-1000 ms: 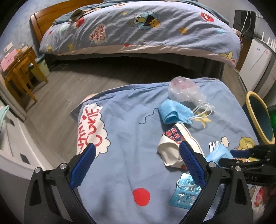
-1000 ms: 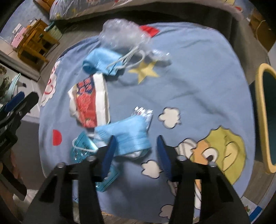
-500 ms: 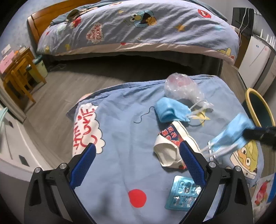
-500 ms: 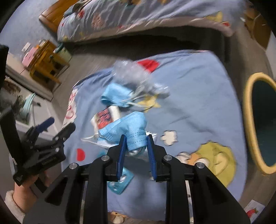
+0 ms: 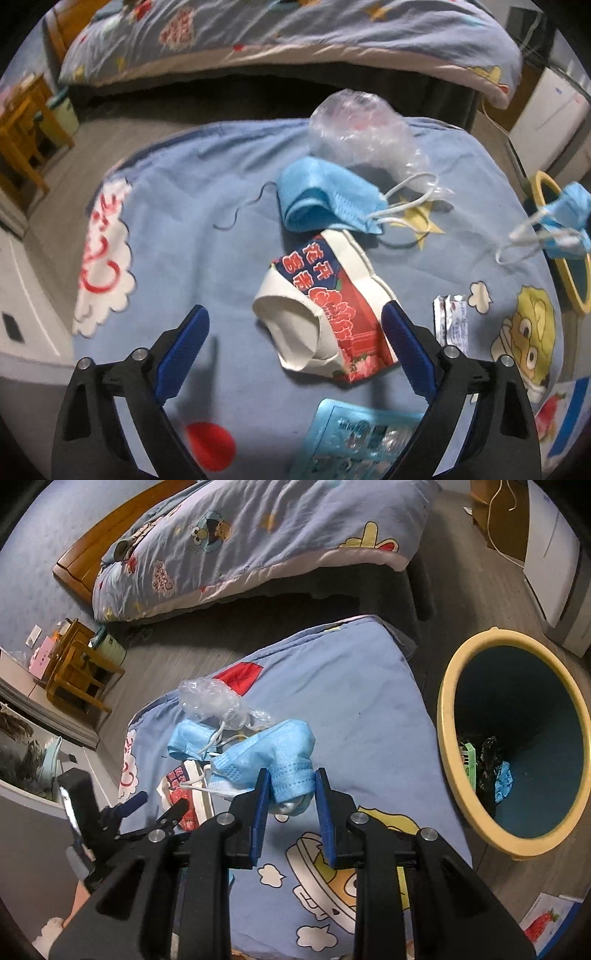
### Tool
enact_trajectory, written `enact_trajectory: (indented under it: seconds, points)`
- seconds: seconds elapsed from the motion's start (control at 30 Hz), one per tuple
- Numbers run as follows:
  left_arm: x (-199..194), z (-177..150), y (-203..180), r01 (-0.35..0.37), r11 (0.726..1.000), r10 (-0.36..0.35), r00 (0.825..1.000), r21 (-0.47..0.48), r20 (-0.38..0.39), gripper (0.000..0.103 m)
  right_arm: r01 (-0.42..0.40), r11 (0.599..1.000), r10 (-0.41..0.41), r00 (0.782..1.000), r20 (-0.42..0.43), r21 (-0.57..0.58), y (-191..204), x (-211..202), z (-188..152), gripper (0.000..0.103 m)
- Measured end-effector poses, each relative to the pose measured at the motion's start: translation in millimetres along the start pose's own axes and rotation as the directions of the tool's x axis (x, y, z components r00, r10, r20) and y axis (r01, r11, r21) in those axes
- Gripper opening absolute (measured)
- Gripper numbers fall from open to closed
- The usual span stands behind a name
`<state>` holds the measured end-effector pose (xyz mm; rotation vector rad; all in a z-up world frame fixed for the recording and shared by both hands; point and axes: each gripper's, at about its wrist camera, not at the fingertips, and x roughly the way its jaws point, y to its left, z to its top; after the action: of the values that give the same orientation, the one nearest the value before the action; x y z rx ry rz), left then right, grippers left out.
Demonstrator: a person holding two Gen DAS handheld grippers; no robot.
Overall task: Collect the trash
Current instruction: 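Grasp a blue face mask with the right tool while the left tool grasps the white-red wrapper, then carry the mask and wrapper over the bin and open both tools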
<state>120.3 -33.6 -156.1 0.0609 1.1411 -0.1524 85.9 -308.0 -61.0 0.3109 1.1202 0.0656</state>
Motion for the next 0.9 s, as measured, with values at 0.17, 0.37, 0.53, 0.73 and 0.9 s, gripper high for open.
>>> enact_trajectory:
  seconds: [0.17,0.37,0.53,0.73,0.9]
  points:
    - [1,-2,4,0.061,0.997,-0.061,0.998,-0.047,-0.014,0.054,0.002,1.0,-0.002,1.0,0.008,-0.002,-4,-1,4,0.024]
    - [-15,-5,7,0.03,0.999,-0.03,0.999,-0.023,0.021,0.046,0.011,1.0,-0.01,1.0,0.021,-0.025,2,-2,5,0.024]
    - [-37,-7,7,0.012,1.0,-0.012,0.998,-0.001,0.056,0.046,0.021,0.999,-0.019,0.999,0.045,-0.047,6,-9,5,0.024]
    - [-75,-4,-7,0.02,0.999,-0.026,0.99,0.04,0.139,0.046,0.024,1.0,-0.023,0.997,0.069,-0.019,-5,-19,8,0.024]
    - [-87,6,-34,0.043,0.996,-0.057,0.983,0.08,0.174,0.046,0.024,1.0,-0.025,0.996,0.084,0.008,-21,-31,7,0.024]
